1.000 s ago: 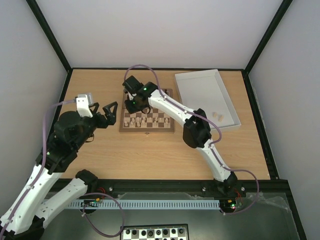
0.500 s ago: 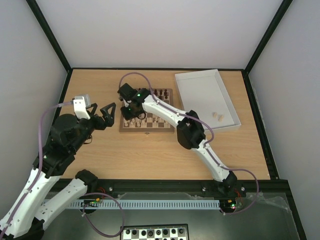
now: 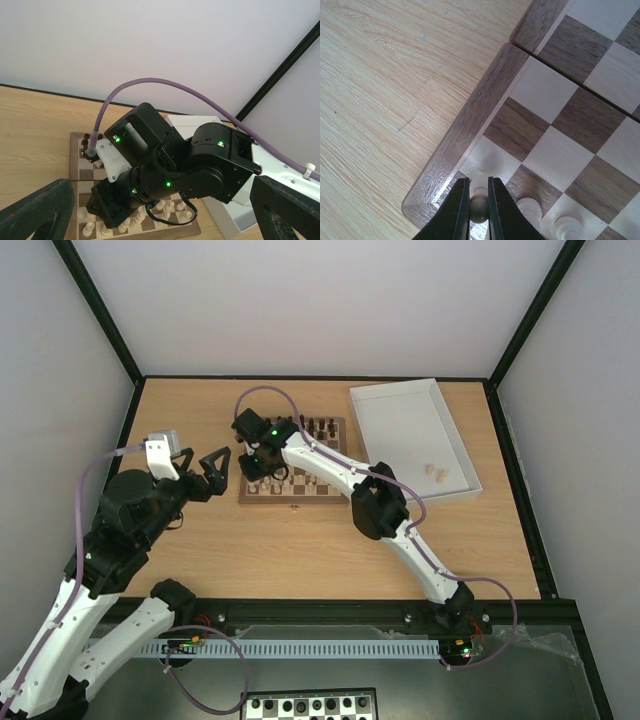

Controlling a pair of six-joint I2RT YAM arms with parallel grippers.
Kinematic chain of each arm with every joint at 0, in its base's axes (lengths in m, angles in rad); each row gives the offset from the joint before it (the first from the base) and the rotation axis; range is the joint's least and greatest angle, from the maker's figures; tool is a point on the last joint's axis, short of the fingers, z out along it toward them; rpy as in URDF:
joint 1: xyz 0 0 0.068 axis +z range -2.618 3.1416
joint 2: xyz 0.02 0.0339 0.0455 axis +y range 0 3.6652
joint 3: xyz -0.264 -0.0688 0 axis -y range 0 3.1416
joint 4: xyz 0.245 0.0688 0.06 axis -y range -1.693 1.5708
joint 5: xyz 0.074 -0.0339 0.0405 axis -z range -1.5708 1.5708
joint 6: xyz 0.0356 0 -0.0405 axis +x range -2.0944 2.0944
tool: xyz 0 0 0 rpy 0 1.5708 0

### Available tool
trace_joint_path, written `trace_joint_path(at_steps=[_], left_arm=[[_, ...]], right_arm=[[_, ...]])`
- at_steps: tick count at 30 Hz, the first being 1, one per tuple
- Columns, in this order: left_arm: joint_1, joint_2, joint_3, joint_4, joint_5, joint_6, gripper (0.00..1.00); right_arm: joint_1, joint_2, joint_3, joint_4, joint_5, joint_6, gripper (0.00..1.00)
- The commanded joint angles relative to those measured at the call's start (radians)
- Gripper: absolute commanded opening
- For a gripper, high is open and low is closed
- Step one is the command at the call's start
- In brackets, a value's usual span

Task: Set up the chess pieces on the board
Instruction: Place the chess piece on the chessboard.

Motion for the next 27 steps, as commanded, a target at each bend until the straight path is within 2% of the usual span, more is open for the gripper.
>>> trace_joint_path(at_steps=[1,16,21,27], left_arm=[[0.005,-0.011,-0.011,-0.021,-0.005,0.013,1.00],[0.005,-0.009,-0.016,-0.022,-0.016,0.015,0.99],[0.005,-0.007,-0.018,-0.021,-0.019,0.016,1.00],[0.005,-0.005,-0.018,-0.020,-0.020,0.017,1.00]], right_arm=[[0.005,0.029,0.035,-0.015,0.021,0.012,0.01],[0.006,0.052,0.036,-0.002,0.014,0.014,0.04],[0.006,0.051,0.037,0.002,0.017,0.014,0.13],[0.005,0.041,0.038,0.009,0.029,0.015,0.33]])
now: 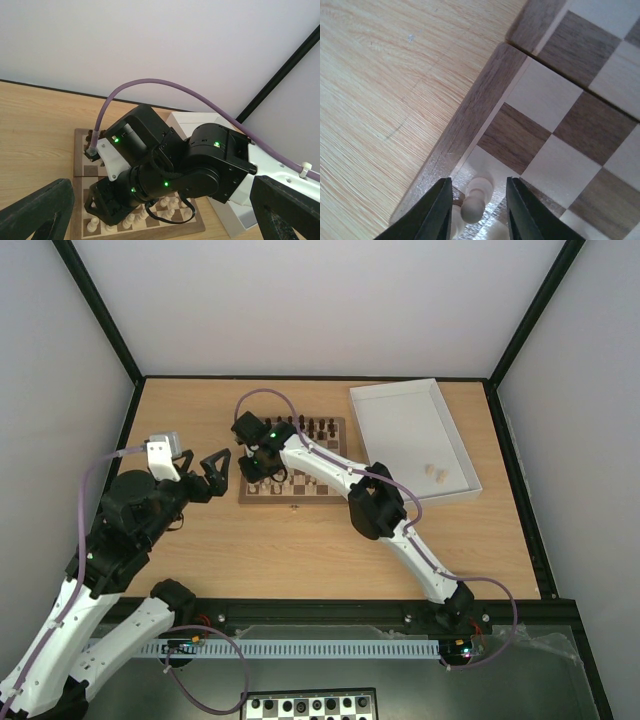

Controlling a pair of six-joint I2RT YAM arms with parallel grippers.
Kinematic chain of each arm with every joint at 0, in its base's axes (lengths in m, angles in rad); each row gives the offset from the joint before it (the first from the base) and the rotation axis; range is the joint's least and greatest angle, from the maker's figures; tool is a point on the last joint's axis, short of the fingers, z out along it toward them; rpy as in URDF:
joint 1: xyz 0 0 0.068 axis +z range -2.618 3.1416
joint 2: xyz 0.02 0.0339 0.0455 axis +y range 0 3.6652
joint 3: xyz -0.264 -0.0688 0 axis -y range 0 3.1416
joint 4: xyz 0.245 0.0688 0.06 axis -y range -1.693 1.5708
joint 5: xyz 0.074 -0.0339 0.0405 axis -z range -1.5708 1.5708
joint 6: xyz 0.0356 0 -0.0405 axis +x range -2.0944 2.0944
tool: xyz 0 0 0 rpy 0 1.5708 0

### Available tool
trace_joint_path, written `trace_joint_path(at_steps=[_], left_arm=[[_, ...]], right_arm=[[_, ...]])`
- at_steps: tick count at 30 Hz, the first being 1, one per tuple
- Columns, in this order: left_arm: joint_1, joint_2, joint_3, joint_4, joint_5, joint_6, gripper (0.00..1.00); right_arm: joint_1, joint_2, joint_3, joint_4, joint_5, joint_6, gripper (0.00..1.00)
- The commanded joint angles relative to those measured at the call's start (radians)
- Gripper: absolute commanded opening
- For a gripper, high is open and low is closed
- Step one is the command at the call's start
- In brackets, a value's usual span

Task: Set up the chess pieces on the board
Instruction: Place the chess piece on the chessboard, then pick up the chess piece from the storage box.

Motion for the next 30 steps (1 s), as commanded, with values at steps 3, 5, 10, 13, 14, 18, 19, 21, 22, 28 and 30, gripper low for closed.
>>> trace_joint_path(at_steps=[3,5,10,13,14,18,19,21,22,28,30], left_arm=[[0.005,0.003,-0.006,-0.006,-0.008,0.015,1.00],[0.005,0.005,-0.005,-0.003,-0.006,0.013,0.99],[0.005,0.018,0.011,0.004,0.005,0.015,1.00],[0.005,0.032,0.023,0.013,0.018,0.018,0.99],[0.005,0.039,0.026,0.018,0.022,0.020,1.00],[0.005,0.073,0.017,0.053,0.054,0.017,0.99],[0.006,0.082,0.011,0.064,0.062,0.016,0.99],[0.005,0.100,-0.003,0.087,0.080,0.012,0.99],[0.006,0.110,-0.008,0.096,0.087,0.011,0.99],[0.005,0.179,-0.062,0.145,0.136,-0.007,0.99],[0.005,0.210,-0.069,0.148,0.148,-0.008,0.99]], right_arm=[[0.006,-0.007,0.038,-0.003,0.025,0.000,0.35],[0.006,-0.026,0.039,0.009,0.038,0.000,0.38],[0.002,-0.094,0.043,0.023,0.080,-0.008,0.47],[-0.018,-0.169,0.032,-0.018,0.141,-0.014,0.52],[-0.029,-0.202,0.014,-0.037,0.161,-0.015,0.53],[-0.107,-0.459,-0.222,-0.001,0.236,-0.013,0.56],[-0.130,-0.520,-0.316,0.010,0.256,-0.010,0.58],[-0.184,-0.623,-0.433,0.006,0.288,0.000,0.64],[-0.214,-0.667,-0.488,0.003,0.293,0.005,0.67],[-0.456,-0.862,-0.871,0.061,0.283,0.055,0.99],[-0.533,-0.900,-0.984,0.108,0.274,0.079,0.99]])
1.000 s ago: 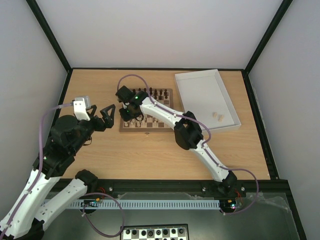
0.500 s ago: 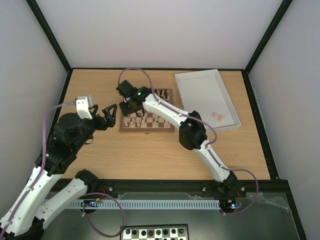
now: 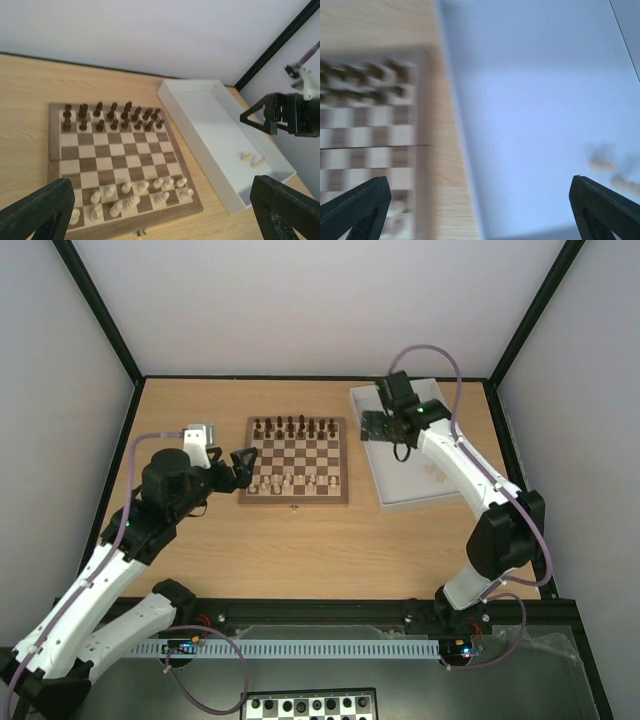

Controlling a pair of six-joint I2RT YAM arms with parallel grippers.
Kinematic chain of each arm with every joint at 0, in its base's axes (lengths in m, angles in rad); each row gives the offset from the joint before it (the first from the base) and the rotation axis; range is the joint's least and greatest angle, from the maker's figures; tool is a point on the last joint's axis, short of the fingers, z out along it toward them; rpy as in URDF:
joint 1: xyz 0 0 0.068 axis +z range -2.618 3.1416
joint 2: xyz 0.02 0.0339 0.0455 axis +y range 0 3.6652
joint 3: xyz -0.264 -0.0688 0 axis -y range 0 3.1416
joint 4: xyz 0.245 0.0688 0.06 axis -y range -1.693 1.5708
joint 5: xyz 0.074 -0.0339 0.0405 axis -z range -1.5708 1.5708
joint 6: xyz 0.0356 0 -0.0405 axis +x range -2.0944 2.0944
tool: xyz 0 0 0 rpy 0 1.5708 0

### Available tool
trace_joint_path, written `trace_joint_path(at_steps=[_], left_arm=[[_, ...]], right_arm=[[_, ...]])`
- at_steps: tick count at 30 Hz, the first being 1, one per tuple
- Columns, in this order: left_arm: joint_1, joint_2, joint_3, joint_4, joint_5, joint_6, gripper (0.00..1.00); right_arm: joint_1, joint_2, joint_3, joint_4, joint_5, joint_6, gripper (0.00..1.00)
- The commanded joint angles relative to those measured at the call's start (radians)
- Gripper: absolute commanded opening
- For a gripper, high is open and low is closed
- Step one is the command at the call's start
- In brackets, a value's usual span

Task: Set up the chess pieces on the board
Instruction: Pick up the chess piece from the storage box.

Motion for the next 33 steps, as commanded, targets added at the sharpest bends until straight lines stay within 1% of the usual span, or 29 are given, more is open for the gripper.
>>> trace_joint_path(at_steps=[1,4,7,9,10,12,18,22,23,24,27,33], left_arm=[[0.007,0.063,-0.027,0.036,0.060,-0.007,0.99],[0.009,0.090,-0.028,0.035,0.082,-0.006,0.99],[0.012,0.101,-0.033,0.035,0.098,-0.007,1.00],[0.015,0.101,-0.033,0.035,0.106,-0.004,0.99],[0.016,0.100,-0.034,0.036,0.107,-0.004,1.00],[0.019,0.095,-0.035,0.037,0.110,-0.003,0.99],[0.022,0.097,-0.036,0.032,0.113,-0.001,0.99],[0.023,0.094,-0.037,0.027,0.105,-0.001,1.00],[0.024,0.094,-0.036,0.028,0.104,-0.001,1.00],[0.024,0.093,-0.036,0.027,0.103,0.000,1.00],[0.026,0.095,-0.038,0.026,0.102,0.000,1.00],[0.040,0.088,-0.042,0.021,0.100,0.001,1.00]], right_arm=[[-0.132,-0.030,-0.241,0.041,-0.002,0.057,0.99],[-0.224,-0.058,-0.359,0.109,-0.003,0.078,0.99],[-0.295,-0.034,-0.420,0.146,0.001,0.082,0.85],[-0.320,-0.016,-0.436,0.163,0.006,0.087,0.70],[-0.331,-0.010,-0.446,0.180,-0.001,0.093,0.68],[-0.340,0.003,-0.447,0.197,-0.013,0.102,0.60],[-0.344,0.079,-0.369,0.197,0.005,0.102,0.56],[-0.354,0.117,-0.353,0.201,0.015,0.099,0.55],[-0.358,0.122,-0.351,0.202,0.018,0.101,0.53],[-0.364,0.128,-0.350,0.205,0.018,0.101,0.49],[-0.369,0.146,-0.340,0.206,0.024,0.101,0.43],[-0.378,0.164,-0.340,0.209,0.036,0.097,0.43]])
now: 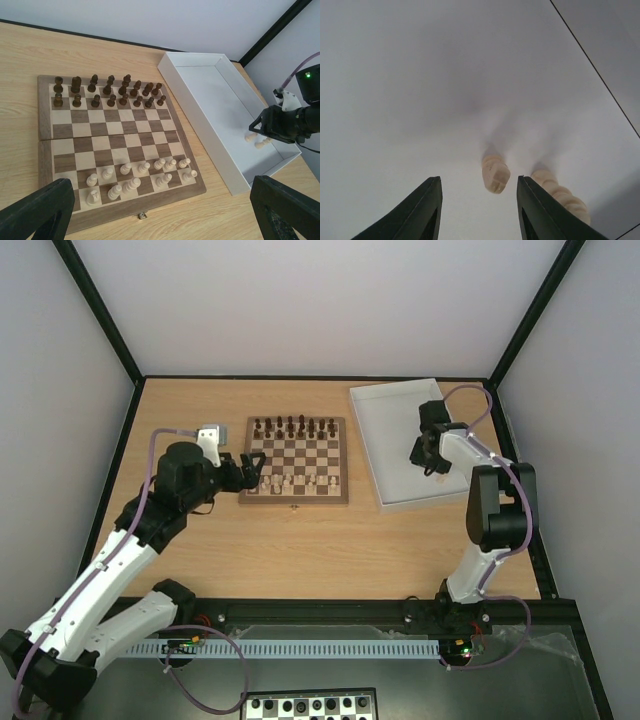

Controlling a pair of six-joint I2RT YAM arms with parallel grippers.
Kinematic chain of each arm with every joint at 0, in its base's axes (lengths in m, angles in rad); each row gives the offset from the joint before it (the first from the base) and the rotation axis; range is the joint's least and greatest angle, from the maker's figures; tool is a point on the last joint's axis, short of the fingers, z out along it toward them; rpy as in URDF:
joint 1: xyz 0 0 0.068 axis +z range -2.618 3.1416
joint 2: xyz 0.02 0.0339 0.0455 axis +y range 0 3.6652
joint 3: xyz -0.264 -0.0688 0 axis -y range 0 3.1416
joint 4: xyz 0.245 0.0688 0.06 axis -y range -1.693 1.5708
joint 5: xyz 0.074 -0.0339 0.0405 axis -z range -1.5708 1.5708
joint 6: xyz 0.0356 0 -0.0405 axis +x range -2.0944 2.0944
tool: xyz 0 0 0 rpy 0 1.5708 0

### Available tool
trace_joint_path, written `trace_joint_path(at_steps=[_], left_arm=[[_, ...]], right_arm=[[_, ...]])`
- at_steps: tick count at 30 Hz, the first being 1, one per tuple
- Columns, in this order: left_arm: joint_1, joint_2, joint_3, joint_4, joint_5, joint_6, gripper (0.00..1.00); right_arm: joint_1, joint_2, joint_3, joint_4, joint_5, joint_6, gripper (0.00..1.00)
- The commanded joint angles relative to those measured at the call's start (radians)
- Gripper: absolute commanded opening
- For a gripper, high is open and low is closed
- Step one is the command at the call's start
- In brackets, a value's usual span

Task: Set up the chess pieces on the board
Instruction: Pick up the chess piece from the storage box, then place the chess piece on the chessboard.

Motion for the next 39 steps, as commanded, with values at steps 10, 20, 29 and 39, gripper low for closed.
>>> trace_joint_path(at_steps=[10,20,29,39], left_arm=[[0.015,-0.012,-0.011,0.009,0.011,0.004,1.00],[0.016,-0.016,-0.012,0.003,0.006,0.005,0.99],[0.017,-0.014,-0.011,0.004,0.009,0.007,1.00],[0.017,-0.011,0.008,-0.002,-0.012,0.004,0.99]], right_arm=[[-0.014,0.048,0.009,0.001,0.025,0.002,0.31],[-0.020,0.077,0.005,0.004,0.023,0.001,0.26],[-0.020,0.058,0.012,0.012,-0.017,-0.004,0.01],[0.112,-0.089,0.104,-0.098,-0.065,-0.033,0.01]])
